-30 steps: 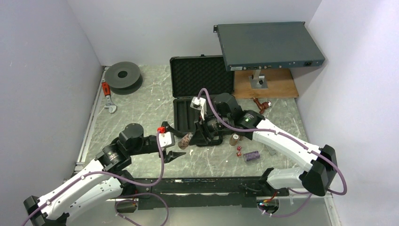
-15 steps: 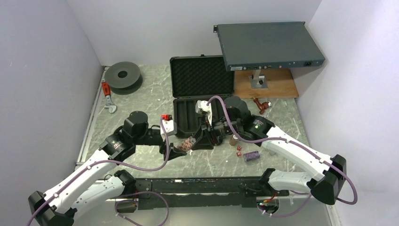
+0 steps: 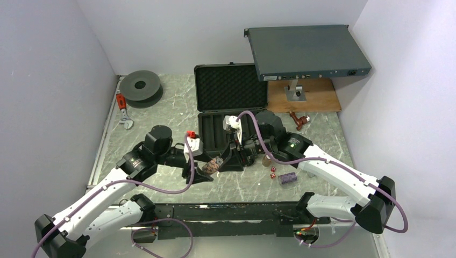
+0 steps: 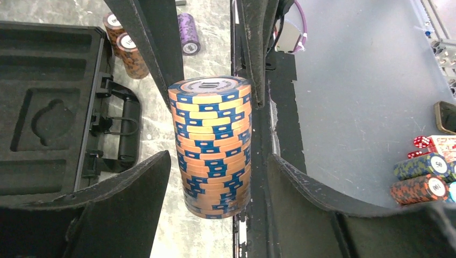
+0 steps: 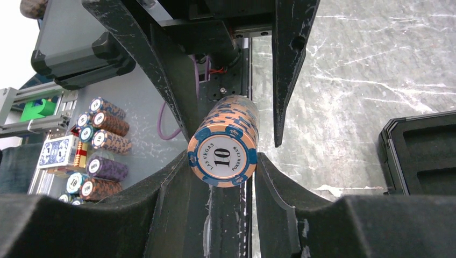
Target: Pack up texas hold em set
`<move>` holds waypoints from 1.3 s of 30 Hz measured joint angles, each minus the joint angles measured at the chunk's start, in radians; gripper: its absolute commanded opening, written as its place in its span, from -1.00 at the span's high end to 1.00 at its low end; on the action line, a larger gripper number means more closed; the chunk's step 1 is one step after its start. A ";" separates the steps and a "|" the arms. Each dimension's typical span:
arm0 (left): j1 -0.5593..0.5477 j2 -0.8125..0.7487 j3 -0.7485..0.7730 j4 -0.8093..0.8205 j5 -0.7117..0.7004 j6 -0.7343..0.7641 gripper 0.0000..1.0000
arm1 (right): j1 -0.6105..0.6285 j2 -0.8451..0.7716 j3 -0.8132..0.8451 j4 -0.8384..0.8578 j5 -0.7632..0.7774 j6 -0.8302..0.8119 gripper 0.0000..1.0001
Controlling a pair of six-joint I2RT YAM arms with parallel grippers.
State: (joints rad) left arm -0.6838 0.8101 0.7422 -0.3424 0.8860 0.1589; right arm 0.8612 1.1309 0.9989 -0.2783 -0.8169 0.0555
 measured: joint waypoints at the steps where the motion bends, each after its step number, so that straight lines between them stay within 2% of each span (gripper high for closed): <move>1: 0.000 0.006 0.001 -0.002 0.001 -0.002 -0.38 | 0.000 0.000 -0.001 0.002 0.000 0.000 1.00; 8: 0.005 0.021 0.005 -0.006 0.006 -0.019 -0.29 | 0.000 0.000 -0.002 0.003 0.000 0.000 1.00; 12: 0.016 0.021 0.005 -0.006 0.012 -0.024 -0.16 | 0.000 0.000 -0.002 0.003 0.000 0.000 1.00; 14: 0.019 0.021 0.005 -0.005 0.016 -0.025 -0.03 | 0.000 0.000 -0.002 0.003 0.001 0.000 1.00; 17: 0.021 0.027 0.005 -0.004 0.031 -0.027 0.31 | 0.000 0.000 -0.006 0.004 0.005 0.000 1.00; 21: 0.023 0.037 0.005 -0.009 0.036 -0.024 0.92 | 0.000 0.001 -0.010 0.004 0.014 0.001 1.00; 22: 0.023 0.038 0.006 -0.010 0.037 -0.025 1.00 | 0.000 0.001 -0.011 0.004 0.015 0.001 1.00; 25: 0.024 0.040 0.008 -0.016 0.035 -0.023 1.00 | 0.000 0.003 -0.011 0.004 0.021 0.005 1.00; 26: 0.024 0.041 0.008 -0.018 0.034 -0.023 1.00 | 0.000 0.003 -0.011 0.004 0.024 0.005 0.85; 28: 0.024 0.040 0.008 -0.019 0.031 -0.023 1.00 | 0.000 0.004 -0.011 0.003 0.028 0.005 0.18; 29: 0.024 0.040 0.008 -0.020 0.028 -0.022 1.00 | 0.000 0.004 -0.011 0.003 0.034 0.005 -0.05; 32: 0.024 0.040 0.008 -0.023 0.012 -0.023 1.00 | 0.003 0.004 -0.011 0.008 0.060 0.009 -0.61; 35: 0.024 0.040 0.008 -0.033 -0.014 -0.025 1.00 | 0.004 -0.002 -0.011 0.034 0.112 0.021 -0.95; 39: 0.029 0.039 0.008 -0.042 -0.074 -0.028 1.00 | 0.004 -0.032 -0.011 0.079 0.230 0.047 -0.99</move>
State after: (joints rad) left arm -0.6544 0.8490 0.7506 -0.3843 0.8124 0.1310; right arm 0.8650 1.0988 0.9874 -0.1989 -0.5865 0.1028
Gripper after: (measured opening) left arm 0.461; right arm 0.989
